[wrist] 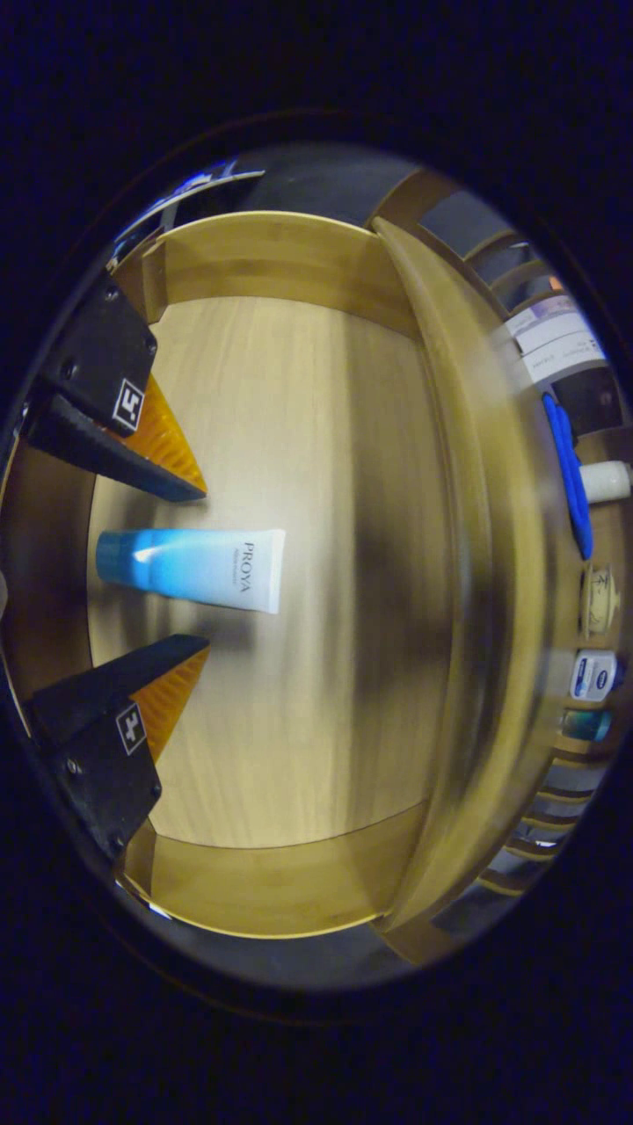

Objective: Pull open the drawer, take out the items inside it, and place them on the countertop above the cabinet.

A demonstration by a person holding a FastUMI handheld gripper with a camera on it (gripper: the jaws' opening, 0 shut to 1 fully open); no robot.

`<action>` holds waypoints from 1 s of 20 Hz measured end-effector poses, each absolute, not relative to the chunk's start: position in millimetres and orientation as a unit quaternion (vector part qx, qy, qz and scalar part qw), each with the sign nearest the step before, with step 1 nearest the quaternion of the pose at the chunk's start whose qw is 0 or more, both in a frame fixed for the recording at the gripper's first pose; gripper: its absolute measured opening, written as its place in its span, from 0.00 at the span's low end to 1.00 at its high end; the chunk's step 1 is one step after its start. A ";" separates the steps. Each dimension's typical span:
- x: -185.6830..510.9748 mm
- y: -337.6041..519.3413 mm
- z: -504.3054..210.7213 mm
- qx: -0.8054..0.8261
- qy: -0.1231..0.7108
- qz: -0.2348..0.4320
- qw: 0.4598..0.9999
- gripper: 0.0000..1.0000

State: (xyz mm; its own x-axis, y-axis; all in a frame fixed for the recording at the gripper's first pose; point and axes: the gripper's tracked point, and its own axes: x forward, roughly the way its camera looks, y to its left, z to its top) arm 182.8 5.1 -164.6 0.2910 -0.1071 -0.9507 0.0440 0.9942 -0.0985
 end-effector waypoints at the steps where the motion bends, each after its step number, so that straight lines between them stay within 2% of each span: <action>1: 181.8 2.8 -167.6 -0.023 0.596 -0.052 0.801 0.96; 4: 180.2 -2.6 -172.5 -0.019 0.601 -0.062 0.796 0.77; 5: 180.1 -1.1 -173.6 -0.017 0.601 -0.058 0.797 0.77; 9: 176.9 -1.6 -170.4 0.000 0.595 -0.062 0.802 0.53; 10: 175.2 -0.5 -169.1 0.004 0.593 -0.059 0.803 0.50; 20: 169.1 15.5 -84.6 0.010 0.527 -0.022 0.850 0.49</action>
State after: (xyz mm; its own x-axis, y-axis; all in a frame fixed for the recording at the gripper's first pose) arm 169.1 15.5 -84.6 0.4440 -0.0273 -0.8956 0.0491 0.9988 -0.0061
